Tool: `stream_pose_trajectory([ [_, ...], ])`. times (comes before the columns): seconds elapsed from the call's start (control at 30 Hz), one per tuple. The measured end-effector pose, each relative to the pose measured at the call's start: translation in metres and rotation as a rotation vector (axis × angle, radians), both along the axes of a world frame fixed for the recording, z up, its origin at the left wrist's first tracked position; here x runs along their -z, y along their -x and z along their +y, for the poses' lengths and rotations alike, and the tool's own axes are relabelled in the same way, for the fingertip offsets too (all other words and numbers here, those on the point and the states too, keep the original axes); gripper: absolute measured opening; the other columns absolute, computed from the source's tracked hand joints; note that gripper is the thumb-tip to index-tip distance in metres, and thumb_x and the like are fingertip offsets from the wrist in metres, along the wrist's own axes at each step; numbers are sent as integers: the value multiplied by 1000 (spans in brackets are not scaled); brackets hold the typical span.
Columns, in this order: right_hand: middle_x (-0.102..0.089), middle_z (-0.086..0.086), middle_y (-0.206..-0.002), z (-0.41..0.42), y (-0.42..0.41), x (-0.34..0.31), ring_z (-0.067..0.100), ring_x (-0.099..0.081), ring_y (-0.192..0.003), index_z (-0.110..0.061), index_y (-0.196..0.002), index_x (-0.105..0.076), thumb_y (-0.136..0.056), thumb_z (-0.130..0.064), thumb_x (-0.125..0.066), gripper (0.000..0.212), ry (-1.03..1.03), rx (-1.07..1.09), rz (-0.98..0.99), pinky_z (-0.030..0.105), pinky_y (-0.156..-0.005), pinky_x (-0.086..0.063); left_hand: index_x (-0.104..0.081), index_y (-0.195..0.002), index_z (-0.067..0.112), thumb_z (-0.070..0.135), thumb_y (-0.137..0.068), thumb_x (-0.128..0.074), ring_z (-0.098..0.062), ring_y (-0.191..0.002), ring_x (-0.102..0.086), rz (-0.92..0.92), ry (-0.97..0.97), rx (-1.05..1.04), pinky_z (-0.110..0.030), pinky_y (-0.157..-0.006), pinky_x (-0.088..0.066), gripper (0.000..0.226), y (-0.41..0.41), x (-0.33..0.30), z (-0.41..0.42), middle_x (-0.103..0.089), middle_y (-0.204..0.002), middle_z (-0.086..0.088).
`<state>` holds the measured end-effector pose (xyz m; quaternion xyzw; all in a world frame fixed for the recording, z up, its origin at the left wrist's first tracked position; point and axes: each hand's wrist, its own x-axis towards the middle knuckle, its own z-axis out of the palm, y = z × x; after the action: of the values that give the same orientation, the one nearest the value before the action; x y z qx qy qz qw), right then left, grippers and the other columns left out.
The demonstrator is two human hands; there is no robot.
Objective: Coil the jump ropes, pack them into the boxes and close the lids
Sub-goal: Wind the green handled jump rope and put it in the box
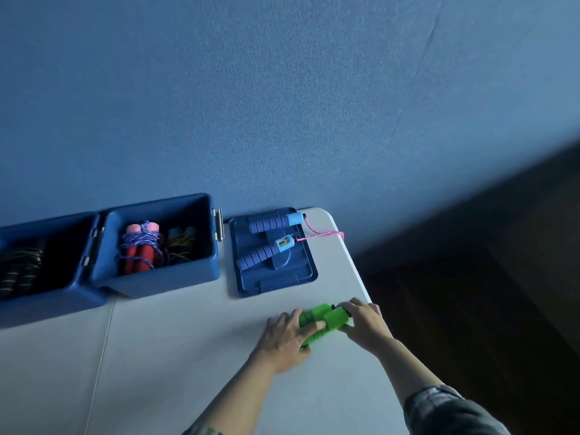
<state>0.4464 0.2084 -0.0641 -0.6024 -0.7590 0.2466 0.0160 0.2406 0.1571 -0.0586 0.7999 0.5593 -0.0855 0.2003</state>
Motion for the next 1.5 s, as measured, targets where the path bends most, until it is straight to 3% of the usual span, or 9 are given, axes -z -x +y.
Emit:
stream_pose_trajectory([
  [0.2, -59, 1, -107, 8, 18, -17, 21, -58, -98, -23, -123, -55, -76, -9, -57, 49, 78, 147, 230, 30, -85, -44, -18, -134, 50, 37, -91, -44, -26, -113, -45, -121, -4, -93, -42, -94, -37, 51, 9, -21, 7, -35, -135, -4],
  [0.37, -65, 2, -79, 9, 40, -38, 14, -50, -68, -19, -101, -64, -74, 1, -59, 33, 52, 243, 485, 17, -60, -38, -21, -132, 46, 38, -90, -44, -24, -111, -47, -208, -12, -208, -40, -93, -41, 49, 26, -34, 9, -37, -132, -1],
  [0.53, -69, 3, -88, -1, 58, -44, 16, -62, -79, -22, -105, -71, -76, 5, -64, 40, 6, 289, 621, 18, -74, -45, -24, -132, 44, 34, -91, -44, -22, -95, -52, -360, 6, -242, -35, -82, -46, 46, 51, -42, -5, -36, -128, 3],
  [0.7, -70, -7, -92, -18, 103, -56, 3, -63, -83, -25, -103, -72, -80, -1, -64, 34, -12, 425, 751, 8, -70, -43, -28, -126, 47, 54, -92, -47, -16, -97, -55, -567, 88, -356, -31, -80, -45, 40, 82, -51, -24, -46, -124, 4],
  [0.97, -54, -4, -83, -38, 199, -91, 7, -56, -80, -24, -113, -68, -82, 0, -60, 40, -51, 398, 851, 12, -71, -42, -34, -107, 33, 26, -95, -51, -9, -66, -45, -855, 87, -469, -23, -62, -39, 22, 154, -93, -51, -50, -90, 11],
  [1.13, -52, 0, -88, -58, 250, -100, 9, -55, -82, -29, -125, -58, -85, -2, -59, 47, -117, 358, 795, 17, -77, -43, -35, -107, 35, 29, -91, -53, -17, -63, -44, -896, 99, -512, -28, -62, -40, 24, 202, -109, -72, -47, -76, 0],
  [1.23, -53, 5, -91, -64, 279, -108, 18, -55, -86, -24, -131, -54, -89, -4, -54, 46, -174, 321, 714, 32, -81, -44, -39, -109, 39, 33, -90, -55, -18, -66, -48, -960, 83, -514, -31, -65, -42, 26, 228, -116, -84, -47, -73, -5],
  [1.4, -51, 5, -93, -73, 323, -131, 21, -53, -92, -18, -136, -48, -95, -7, -45, 42, -242, 306, 695, 21, -70, -31, -53, -107, 35, 17, -98, -51, -17, -67, -52, -1116, 48, -524, -26, -62, -46, 20, 258, -137, -99, -53, -81, -3],
  [1.5, -56, 15, -113, -83, 352, -147, 31, -53, -108, -12, -139, -44, -97, -13, -42, 41, -265, 192, 585, 29, -77, -35, -61, -104, 35, 15, -98, -49, -18, -68, -54, -1200, -13, -567, -25, -56, -48, 24, 279, -153, -102, -56, -86, 1],
])
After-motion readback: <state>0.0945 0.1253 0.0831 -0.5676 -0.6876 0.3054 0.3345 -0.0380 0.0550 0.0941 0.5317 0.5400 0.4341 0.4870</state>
